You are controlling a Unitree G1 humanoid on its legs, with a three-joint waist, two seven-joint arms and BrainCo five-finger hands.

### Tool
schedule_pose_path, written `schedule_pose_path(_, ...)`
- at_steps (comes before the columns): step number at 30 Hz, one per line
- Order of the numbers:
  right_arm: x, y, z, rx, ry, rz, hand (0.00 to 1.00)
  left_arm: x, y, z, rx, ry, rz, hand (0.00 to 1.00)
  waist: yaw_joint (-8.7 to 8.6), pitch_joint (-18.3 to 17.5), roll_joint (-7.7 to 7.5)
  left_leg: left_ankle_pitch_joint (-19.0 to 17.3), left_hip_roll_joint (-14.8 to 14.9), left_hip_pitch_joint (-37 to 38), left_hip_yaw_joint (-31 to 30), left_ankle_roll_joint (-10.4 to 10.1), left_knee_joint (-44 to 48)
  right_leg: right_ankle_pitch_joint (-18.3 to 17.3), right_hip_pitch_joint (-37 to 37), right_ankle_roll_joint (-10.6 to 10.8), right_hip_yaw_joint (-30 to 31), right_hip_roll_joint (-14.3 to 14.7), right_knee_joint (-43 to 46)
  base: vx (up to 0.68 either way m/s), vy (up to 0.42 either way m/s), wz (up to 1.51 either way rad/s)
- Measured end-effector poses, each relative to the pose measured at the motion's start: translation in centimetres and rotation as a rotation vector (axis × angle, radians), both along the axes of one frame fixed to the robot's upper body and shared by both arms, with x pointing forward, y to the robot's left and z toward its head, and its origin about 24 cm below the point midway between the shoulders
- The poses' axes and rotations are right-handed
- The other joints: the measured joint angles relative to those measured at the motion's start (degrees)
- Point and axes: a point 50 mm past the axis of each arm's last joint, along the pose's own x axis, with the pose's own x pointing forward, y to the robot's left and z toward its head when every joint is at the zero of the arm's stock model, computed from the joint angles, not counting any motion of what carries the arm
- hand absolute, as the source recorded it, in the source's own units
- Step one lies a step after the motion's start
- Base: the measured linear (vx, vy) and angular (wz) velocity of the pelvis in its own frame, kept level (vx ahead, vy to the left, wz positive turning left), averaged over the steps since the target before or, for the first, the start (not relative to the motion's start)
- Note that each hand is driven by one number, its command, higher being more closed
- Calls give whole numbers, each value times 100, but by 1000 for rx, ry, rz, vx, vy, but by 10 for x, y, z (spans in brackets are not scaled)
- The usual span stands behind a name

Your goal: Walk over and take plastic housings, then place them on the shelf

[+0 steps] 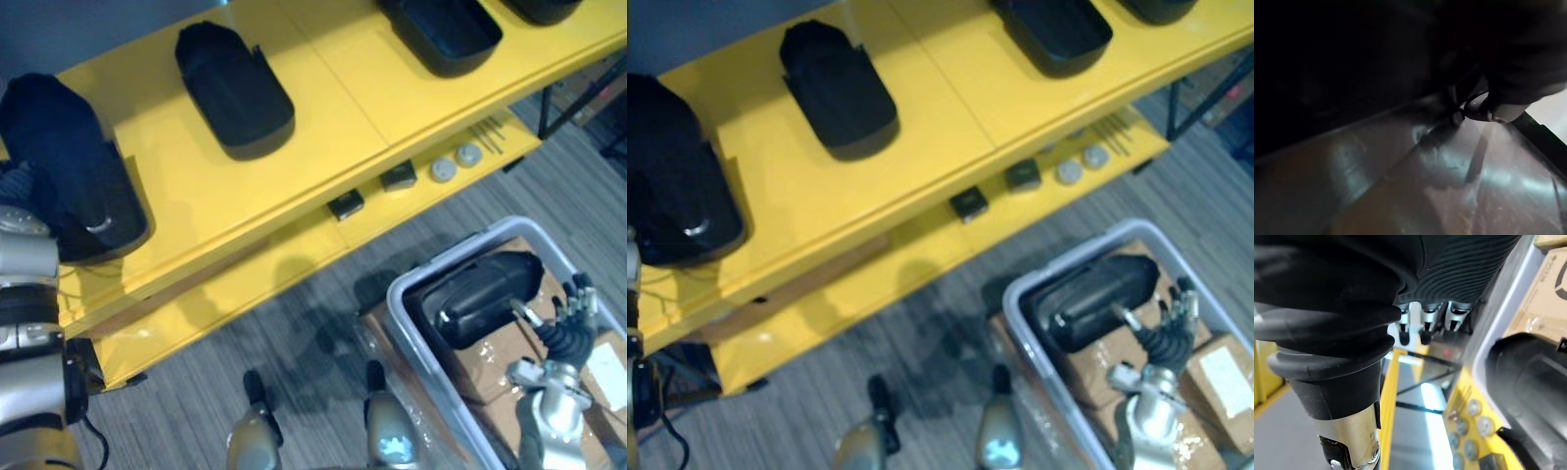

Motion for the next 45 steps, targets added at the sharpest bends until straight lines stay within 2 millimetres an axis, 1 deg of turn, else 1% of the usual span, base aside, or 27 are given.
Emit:
schedule_pose_path(2, 0, 0, 0, 0, 0, 1, 0, -2, 3, 3, 8, -3, 9, 100, -35, 55, -14, -16, 10, -12, -1, -1, 43, -36, -16, 18, 2, 2, 54, -36, -12, 1)
schedule_pose_path(3, 0, 0, 0, -1, 1, 0, 0, -4, 5, 6, 14, -6, 17, 0, -61, 62, -22, -26, 16, -56, -7, 4, 75, -52, -55, 30, 2, 2, 83, 0, 0, 0)
schedule_pose_path(5, 0, 0, 0, -1, 1, 0, 0, -7, 9, 10, 23, -21, 33, 0, -70, 75, -28, -27, 19, -126, -3, 5, 99, -47, -131, 36, 19, 6, 112, 0, 0, 0)
schedule_pose_path(9, -1, 0, 0, -2, 1, 2, 0, -9, 11, 9, 24, -33, 61, 0, -76, 104, -54, -85, 58, -187, -28, -16, 224, -46, -132, 37, 4, 23, 124, 0, 0, 0)
schedule_pose_path(14, 0, 0, 0, -2, 1, 3, 0, -12, 14, 7, 1, -73, 122, 0, -77, 252, -110, -265, 113, -311, -46, -11, 543, -46, -124, 37, 14, 30, 143, 0, 0, 0)
schedule_pose_path(20, -1, 0, 0, -1, 0, -3, 0, -16, 19, 3, -89, -160, 168, 0, -78, 265, -129, -312, 156, -342, -48, -24, 622, -46, -118, 37, 14, 61, 136, -1, 1, -1)
schedule_pose_path(23, -2, -1, 0, -2, -7, -7, 0, -17, 20, 3, -163, -281, 194, 0, -92, 266, -127, -369, 183, -385, -89, -27, 745, -46, -98, 37, 7, 77, 137, 0, 0, 0)
schedule_pose_path(25, -2, 1, 2, -2, -34, -9, 0, -14, 16, 10, -208, -448, 173, 0, -102, 266, -126, -370, 183, -365, -134, -28, 753, -46, -43, 37, -17, 75, 130, -7, 4, 7)
schedule_pose_path(26, -2, 2, 2, 0, -42, -9, 0, -14, 15, 13, -196, -486, 171, 0, -113, 266, -126, -370, 183, -346, -152, -28, 752, -47, -6, 36, -22, 75, 119, -7, 4, 7)
schedule_pose_path(27, -4, 5, 3, 5, -67, -15, 0, -14, 12, 23, -166, -595, 161, 0, -118, 266, -126, -372, 183, -276, -158, -27, 746, -49, 78, 34, -31, 74, 98, -9, 3, 3)
schedule_pose_path(28, -6, 8, 4, 13, -100, -25, 0, -16, 1, 45, -124, -766, 105, 0, -95, 263, -126, -386, 178, -203, -160, -19, 745, -55, 157, 36, -53, 68, 83, 0, 0, 0)
schedule_pose_path(30, -6, 12, 6, 19, -123, -22, 0, -20, -11, 64, -94, -916, 40, 0, -85, 260, -126, -387, 167, -138, -168, -16, 726, -61, 240, 42, -73, 55, 63, 0, 0, 0)
schedule_pose_path(31, -6, 16, 8, 6, -141, -14, 0, -28, -23, 76, -63, -1049, -22, 0, -95, 230, -111, -387, 148, -53, -166, -16, 696, -72, 313, 51, -80, 38, 52, 0, 0, 0)
schedule_pose_path(32, -6, 19, 10, -9, -146, -4, 0, -34, -30, 81, -37, -1118, -67, 0, -102, 204, -80, -386, 138, -1, -170, -15, 673, -73, 366, 49, -95, 31, 48, 0, 0, 0)
schedule_pose_path(33, -6, 21, 12, -20, -153, 7, 0, -47, -39, 85, -27, -1234, -141, 0, -102, 167, -29, -385, 132, 94, -168, -16, 624, -75, 450, 45, -112, 27, 19, 0, 0, 0)
schedule_pose_path(34, -6, 22, 13, -31, -152, 11, 0, -53, -43, 85, -24, -1283, -166, 0, -100, 137, 9, -384, 131, 141, -172, -17, 593, -75, 499, 45, -131, 26, -11, 18, -3, 3)
schedule_pose_path(35, -8, 24, 13, -46, -146, 15, 0, -68, -49, 78, -22, -1354, -201, 0, -87, -52, 97, -358, 121, 161, -184, -33, 499, -77, 508, 43, -162, 27, -52, 40, -9, 6)
schedule_pose_path(36, -10, 26, 12, -47, -143, 12, 0, -83, -52, 65, -24, -1397, -220, 0, -68, -217, 178, -336, 114, 252, -190, -44, 401, -78, 599, 40, -198, 27, -107, 86, -14, 10)
schedule_pose_path(37, -12, 29, 11, -45, -136, 2, 0, -92, -54, 52, -29, -1397, -234, 0, -53, -314, 249, -315, 107, 371, -210, -52, 302, -79, 734, 39, -254, 27, -177, 107, -17, 19)
schedule_pose_path(38, -16, 31, 8, -41, -125, -13, 0, -103, -57, 34, -42, -1372, -240, 0, -40, -486, 337, -293, 102, 462, -286, -71, 202, -86, 872, 26, -360, 27, -247, 91, -12, 23)
schedule_pose_path(39, -18, 33, 6, -41, -115, -20, 0, -109, -57, 25, -48, -1359, -249, 0, -28, -573, 358, -273, 99, 508, -312, -82, 135, -92, 922, 15, -412, 27, -267, 62, -13, 31)
schedule_pose_path(40, -22, 34, 2, -39, -93, -42, 0, -120, -62, 10, -63, -1335, -277, 100, 39, -723, 386, -244, 94, 540, -372, -92, 69, -111, 1002, -14, -498, 28, -312, 48, -11, 27)
schedule_pose_path(41, -26, 34, -2, -30, -77, -69, 0, -129, -68, -4, -86, -1298, -306, 100, 121, -825, 388, -218, 91, 547, -436, -99, 26, -112, 1064, -16, -562, 33, -363, 35, -17, 33)
schedule_pose_path(42, -28, 34, -3, -23, -71, -80, 0, -133, -71, -11, -98, -1277, -320, 100, 125, -836, 385, -203, 85, 548, -517, -99, 12, -114, 1133, -20, -638, 30, -395, 7, -12, 42)
schedule_pose_path(43, -30, 35, -6, -15, -59, -101, 0, -143, -78, -26, -122, -1227, -347, 100, 144, -854, 358, -149, 65, 576, -634, -104, -67, -124, 1237, -37, -763, 26, -449, -13, -10, 41)
schedule_pose_path(44, -30, 36, -7, -4, -57, -110, 0, -148, -81, -34, -139, -1201, -352, 100, 155, -865, 341, -125, 60, 592, -670, -91, -113, -128, 1278, -44, -804, 26, -469, -31, -3, 34)
schedule_pose_path(45, -32, 37, -9, 11, -56, -128, 0, -157, -86, -51, -177, -1142, -351, 100, 232, -884, 309, -91, 54, 621, -705, -80, -186, -138, 1288, -60, -831, 32, -494, -58, -5, 26)
